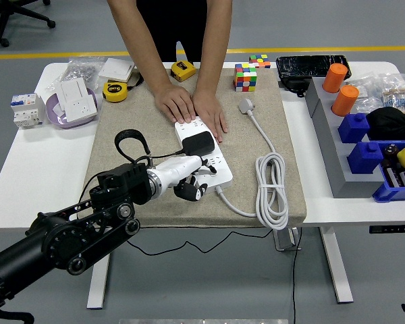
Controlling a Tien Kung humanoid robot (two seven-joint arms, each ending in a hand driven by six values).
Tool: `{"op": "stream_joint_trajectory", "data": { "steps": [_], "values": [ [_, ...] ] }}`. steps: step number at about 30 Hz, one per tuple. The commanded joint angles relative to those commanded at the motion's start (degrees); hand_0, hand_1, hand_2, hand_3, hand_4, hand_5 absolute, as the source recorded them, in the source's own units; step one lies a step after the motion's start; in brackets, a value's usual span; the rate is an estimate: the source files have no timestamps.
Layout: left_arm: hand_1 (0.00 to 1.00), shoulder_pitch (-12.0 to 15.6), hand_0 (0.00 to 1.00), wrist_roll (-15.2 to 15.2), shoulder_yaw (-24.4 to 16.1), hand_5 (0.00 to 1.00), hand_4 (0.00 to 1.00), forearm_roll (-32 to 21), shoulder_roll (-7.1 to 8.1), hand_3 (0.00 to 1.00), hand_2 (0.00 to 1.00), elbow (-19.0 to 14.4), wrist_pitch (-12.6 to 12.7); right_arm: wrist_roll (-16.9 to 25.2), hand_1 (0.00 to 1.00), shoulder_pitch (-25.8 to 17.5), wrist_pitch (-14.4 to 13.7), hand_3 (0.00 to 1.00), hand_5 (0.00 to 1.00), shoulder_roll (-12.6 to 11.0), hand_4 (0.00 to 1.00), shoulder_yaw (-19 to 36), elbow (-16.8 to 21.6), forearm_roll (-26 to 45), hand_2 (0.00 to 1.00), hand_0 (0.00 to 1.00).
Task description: Pick up the plug,place it near the board,insert it into the board,press the button
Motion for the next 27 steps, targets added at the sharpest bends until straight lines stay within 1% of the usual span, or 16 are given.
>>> {"op": "stream_joint_trajectory", "data": {
  "steps": [13, 22, 25, 26, 27],
  "values": [
    [0.039, 0.29, 0.1, -0.35, 0.61, 0.091, 0.432, -0.03, 0.03, 0.802, 0.156, 1.07, 0.15, 0.04, 0.742, -0.09, 0.03, 0.775, 0.967, -0.03, 0.998, -0.16, 0.0, 0.04, 0.724, 0.756],
    [0.039, 0.26, 0.1, -0.24, 0.58, 0.086, 0.434, 0.24, 0.24, 0.797, 0.156, 0.88, -0.06, 0.05, 0.742, -0.03, 0.01, 0.776, 0.968, -0.04, 0.998, -0.11, 0.0, 0.07, 0.723, 0.756],
    [0.039, 0.48, 0.1, -0.29, -0.29, 0.086, 0.434, 1.05, 0.4, 0.797, 0.156, -0.55, 0.05, 0.1, 0.742, 0.05, 0.03, 0.776, 0.968, 0.02, 0.998, -0.19, 0.0, 0.24, 0.723, 0.756],
    [0.039, 0.56, 0.101, -0.32, -0.54, 0.078, 0.431, 1.25, 0.45, 0.773, 0.159, -1.02, 0.09, 0.1, 0.742, 0.06, 0.03, 0.776, 0.968, 0.03, 0.998, -0.16, 0.0, 0.24, 0.723, 0.756],
    [0.039, 1.04, 0.101, -0.52, -1.7, 0.078, 0.431, 1.67, 0.54, 0.773, 0.159, -2.6, 0.21, 0.07, 0.742, 0.05, 0.01, 0.776, 0.968, 0.04, 0.998, 0.03, 0.0, 0.13, 0.723, 0.756]
  ]
}}
